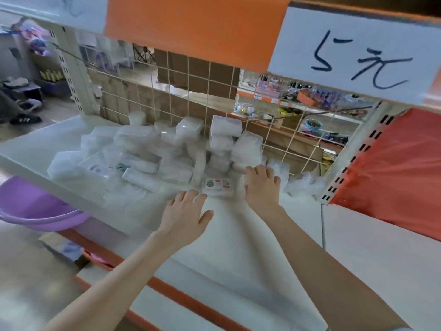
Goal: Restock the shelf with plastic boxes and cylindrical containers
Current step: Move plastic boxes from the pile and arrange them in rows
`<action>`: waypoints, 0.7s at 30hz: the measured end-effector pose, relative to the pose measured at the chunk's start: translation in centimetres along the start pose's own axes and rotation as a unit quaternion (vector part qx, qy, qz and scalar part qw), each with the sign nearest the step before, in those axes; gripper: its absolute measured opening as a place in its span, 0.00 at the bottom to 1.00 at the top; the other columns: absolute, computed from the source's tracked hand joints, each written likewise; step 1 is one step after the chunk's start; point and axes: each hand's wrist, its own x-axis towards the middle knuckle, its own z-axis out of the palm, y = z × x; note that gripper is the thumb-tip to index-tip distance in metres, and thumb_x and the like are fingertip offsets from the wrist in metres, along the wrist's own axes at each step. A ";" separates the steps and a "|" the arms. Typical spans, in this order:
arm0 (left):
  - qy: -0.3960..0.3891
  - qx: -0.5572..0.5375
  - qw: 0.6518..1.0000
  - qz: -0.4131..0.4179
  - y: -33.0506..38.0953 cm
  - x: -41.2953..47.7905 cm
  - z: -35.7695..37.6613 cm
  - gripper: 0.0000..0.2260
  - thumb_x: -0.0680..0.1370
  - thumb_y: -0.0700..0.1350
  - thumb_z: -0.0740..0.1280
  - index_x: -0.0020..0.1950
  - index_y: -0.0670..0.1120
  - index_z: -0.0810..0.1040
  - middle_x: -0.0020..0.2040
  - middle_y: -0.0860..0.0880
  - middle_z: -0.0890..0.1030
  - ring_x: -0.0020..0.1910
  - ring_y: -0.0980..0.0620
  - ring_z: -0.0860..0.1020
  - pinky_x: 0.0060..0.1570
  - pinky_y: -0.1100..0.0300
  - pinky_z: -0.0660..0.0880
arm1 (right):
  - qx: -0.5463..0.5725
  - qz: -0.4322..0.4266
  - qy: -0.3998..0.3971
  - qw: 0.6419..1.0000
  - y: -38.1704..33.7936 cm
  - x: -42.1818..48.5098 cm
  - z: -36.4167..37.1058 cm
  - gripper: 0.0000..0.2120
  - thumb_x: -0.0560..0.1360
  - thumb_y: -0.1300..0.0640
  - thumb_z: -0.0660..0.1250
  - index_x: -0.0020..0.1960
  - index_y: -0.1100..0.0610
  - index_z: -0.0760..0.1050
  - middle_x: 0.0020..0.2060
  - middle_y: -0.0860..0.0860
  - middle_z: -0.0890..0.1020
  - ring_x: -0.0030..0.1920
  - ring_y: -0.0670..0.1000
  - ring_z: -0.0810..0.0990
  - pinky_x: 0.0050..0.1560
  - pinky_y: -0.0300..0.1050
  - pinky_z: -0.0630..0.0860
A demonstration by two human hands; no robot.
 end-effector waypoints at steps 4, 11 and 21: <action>-0.021 -0.050 0.998 0.041 -0.4 1.2 0.0 0.22 0.80 0.55 0.54 0.72 0.50 0.61 0.70 0.50 0.64 0.68 0.48 0.62 0.63 0.55 0.62 | 0.033 0.048 -0.016 0.998 0.7 -1.1 0.4 0.16 0.77 0.58 0.60 0.64 0.57 0.68 0.62 0.54 0.69 0.61 0.57 0.66 0.58 0.51 0.64; -0.078 -0.190 0.977 0.062 -0.1 2.6 0.7 0.27 0.78 0.57 0.58 0.73 0.46 0.60 0.72 0.49 0.64 0.70 0.49 0.61 0.64 0.56 0.61 | 0.344 0.131 0.042 0.929 1.2 -4.9 -0.5 0.14 0.72 0.66 0.65 0.57 0.63 0.73 0.46 0.55 0.75 0.47 0.54 0.73 0.42 0.38 0.63; -0.161 -0.539 0.823 0.077 0.1 2.8 -0.5 0.08 0.67 0.53 0.67 0.46 0.58 0.79 0.40 0.63 0.81 0.40 0.67 0.77 0.39 0.75 0.71 | 0.501 0.046 0.084 0.860 -0.8 -9.1 -1.4 0.19 0.65 0.76 0.69 0.50 0.58 0.76 0.51 0.48 0.74 0.56 0.53 0.75 0.58 0.43 0.73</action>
